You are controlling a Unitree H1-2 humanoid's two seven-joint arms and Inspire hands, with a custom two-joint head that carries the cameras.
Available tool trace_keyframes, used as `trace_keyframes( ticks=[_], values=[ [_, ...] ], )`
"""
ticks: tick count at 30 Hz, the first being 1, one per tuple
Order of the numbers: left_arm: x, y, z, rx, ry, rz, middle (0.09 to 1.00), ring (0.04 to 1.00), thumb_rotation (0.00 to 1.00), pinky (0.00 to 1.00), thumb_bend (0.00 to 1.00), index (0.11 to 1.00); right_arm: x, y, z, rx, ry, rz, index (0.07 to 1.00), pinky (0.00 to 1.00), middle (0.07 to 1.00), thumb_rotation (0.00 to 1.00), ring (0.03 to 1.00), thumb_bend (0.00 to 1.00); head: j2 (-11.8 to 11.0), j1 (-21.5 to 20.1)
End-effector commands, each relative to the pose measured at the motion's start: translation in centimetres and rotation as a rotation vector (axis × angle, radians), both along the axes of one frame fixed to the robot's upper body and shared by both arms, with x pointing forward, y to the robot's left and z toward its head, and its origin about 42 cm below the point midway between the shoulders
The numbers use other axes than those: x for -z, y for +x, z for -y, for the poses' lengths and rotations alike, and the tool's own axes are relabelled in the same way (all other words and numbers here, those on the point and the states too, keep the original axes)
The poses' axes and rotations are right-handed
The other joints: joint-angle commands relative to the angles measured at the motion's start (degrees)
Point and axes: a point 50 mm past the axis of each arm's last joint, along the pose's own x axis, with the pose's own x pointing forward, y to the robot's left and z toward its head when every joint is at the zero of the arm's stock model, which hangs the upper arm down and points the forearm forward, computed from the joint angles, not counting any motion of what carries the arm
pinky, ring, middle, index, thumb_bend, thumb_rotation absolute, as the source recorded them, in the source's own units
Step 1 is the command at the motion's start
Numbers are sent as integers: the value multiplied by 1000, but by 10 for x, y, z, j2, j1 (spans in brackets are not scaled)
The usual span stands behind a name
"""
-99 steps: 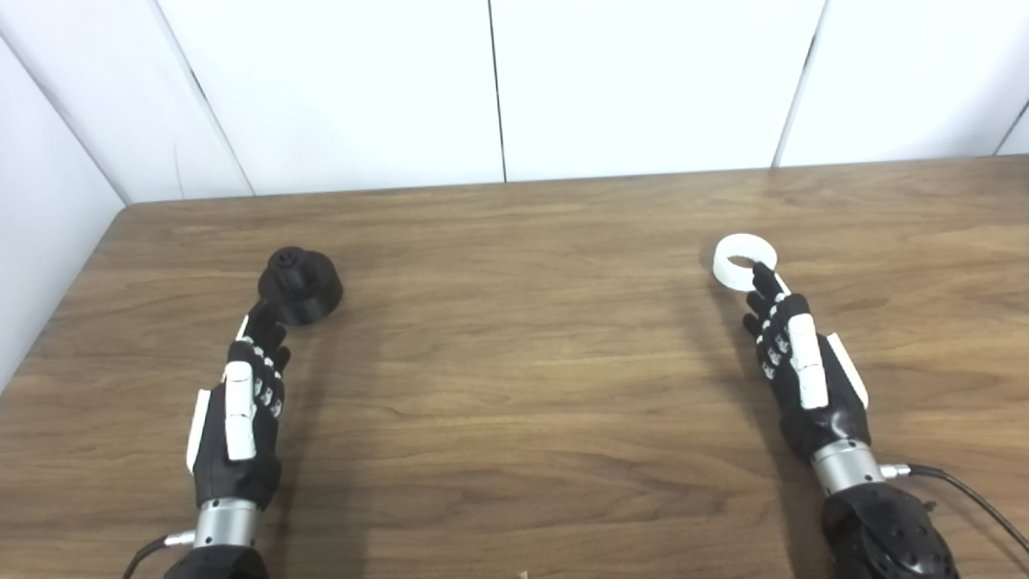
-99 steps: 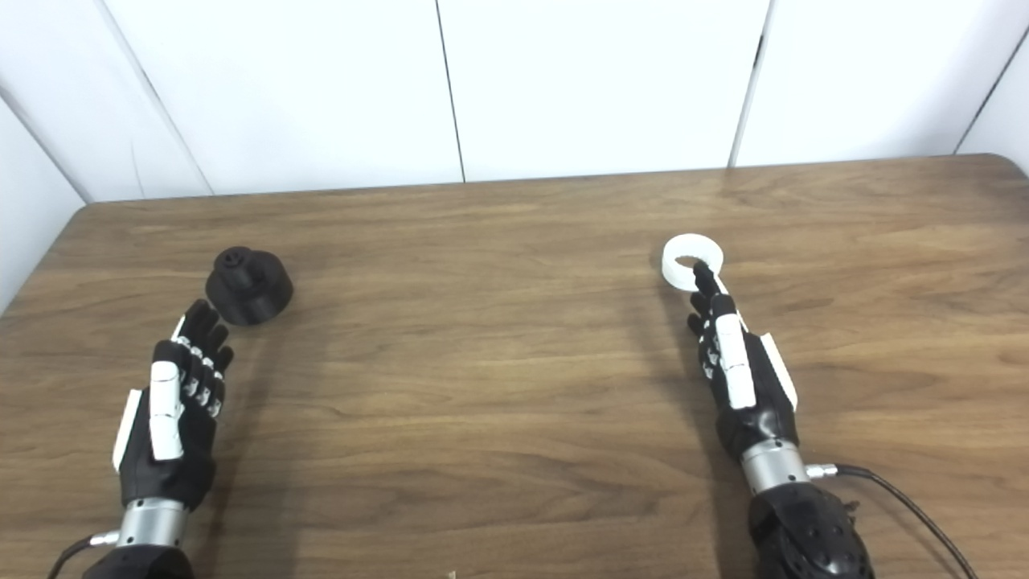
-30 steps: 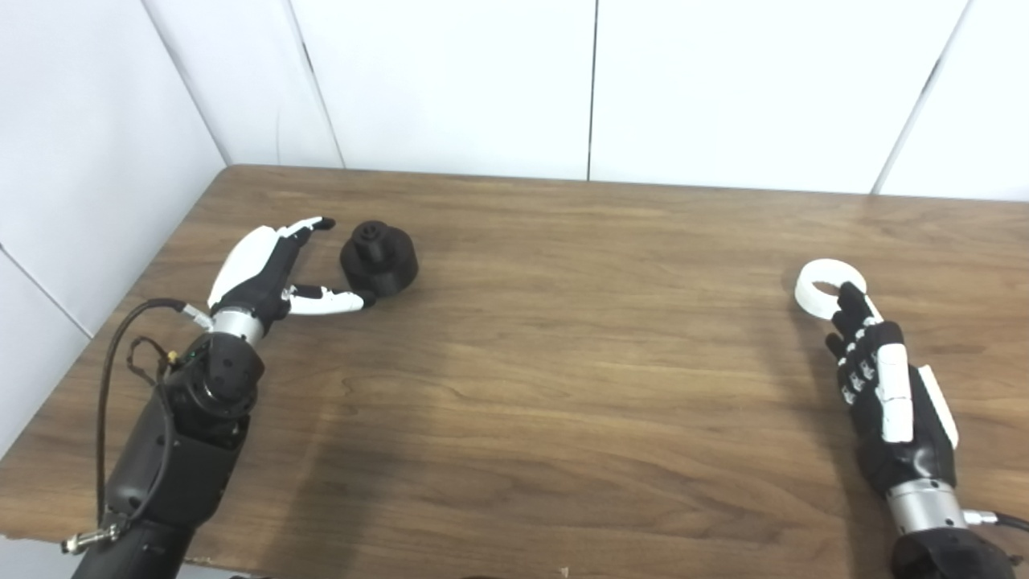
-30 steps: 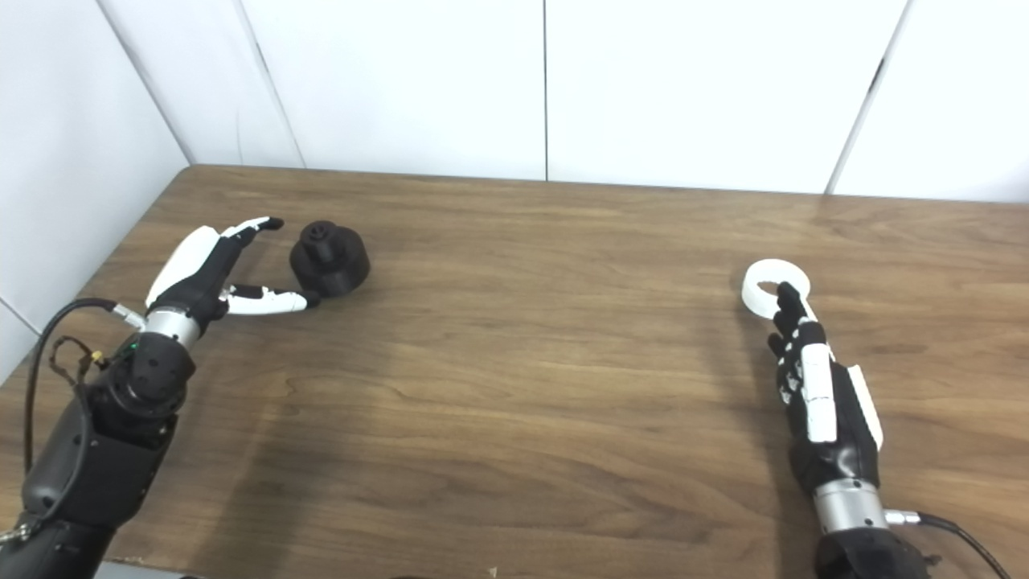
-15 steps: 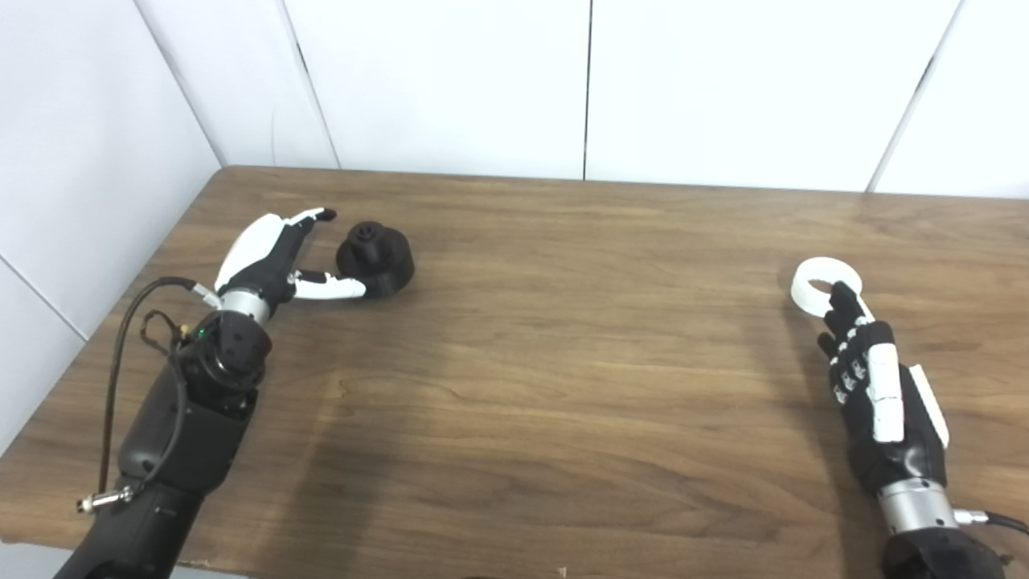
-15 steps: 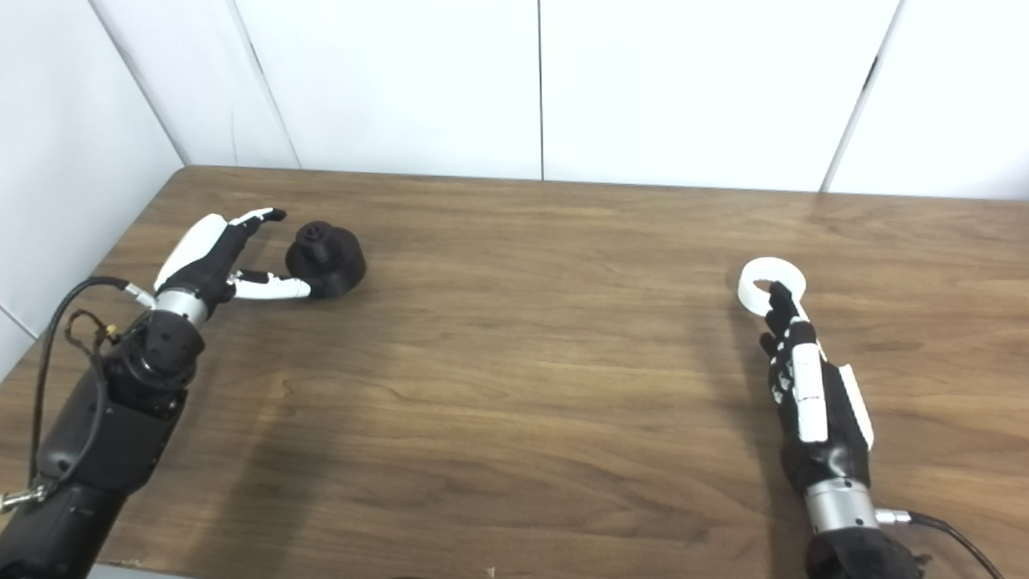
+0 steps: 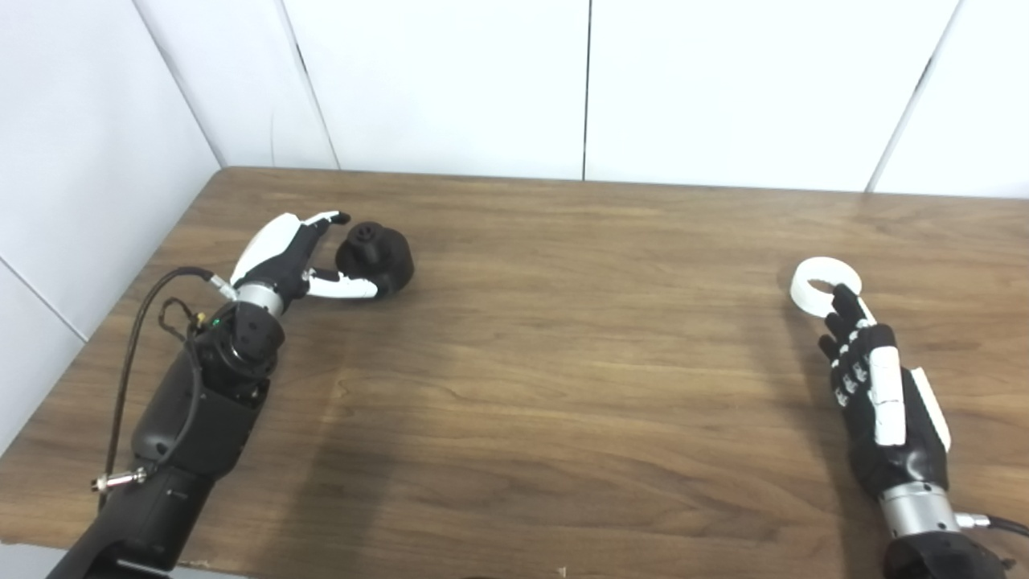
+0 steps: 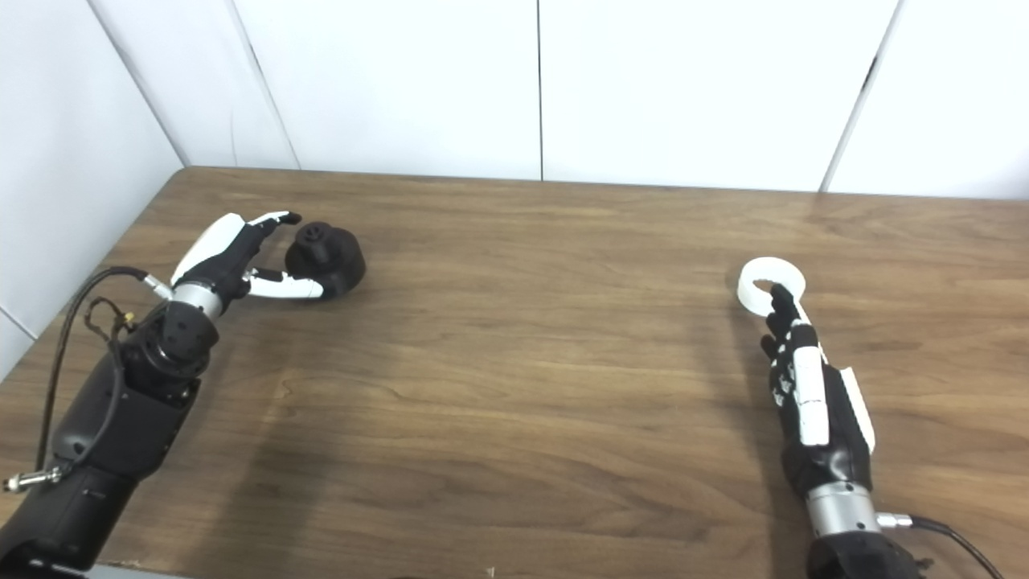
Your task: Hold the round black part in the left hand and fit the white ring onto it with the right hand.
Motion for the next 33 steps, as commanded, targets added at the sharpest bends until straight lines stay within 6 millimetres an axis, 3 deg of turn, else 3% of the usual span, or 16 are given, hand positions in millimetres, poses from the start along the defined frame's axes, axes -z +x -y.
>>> trace_keyframes(
  ticks=[1,12,25,33],
  values=[
    [-30,13,-6,4,52,78,956,990,330,868,927,866,-11,2,0,-2,2,60,960,1000,994,1000,1000,514,0,0],
    [-23,16,0,26,65,73,940,979,329,870,929,819,-12,0,2,-2,7,60,961,1000,994,1000,1000,518,0,-3],
    [-17,15,1,5,70,157,881,928,166,843,822,653,-12,0,3,-6,16,56,961,1000,991,1000,1000,538,0,-3],
    [-14,14,3,0,58,178,875,938,143,863,816,645,-13,0,3,-6,19,60,963,1000,988,1000,1000,548,-1,-6]
  ],
)
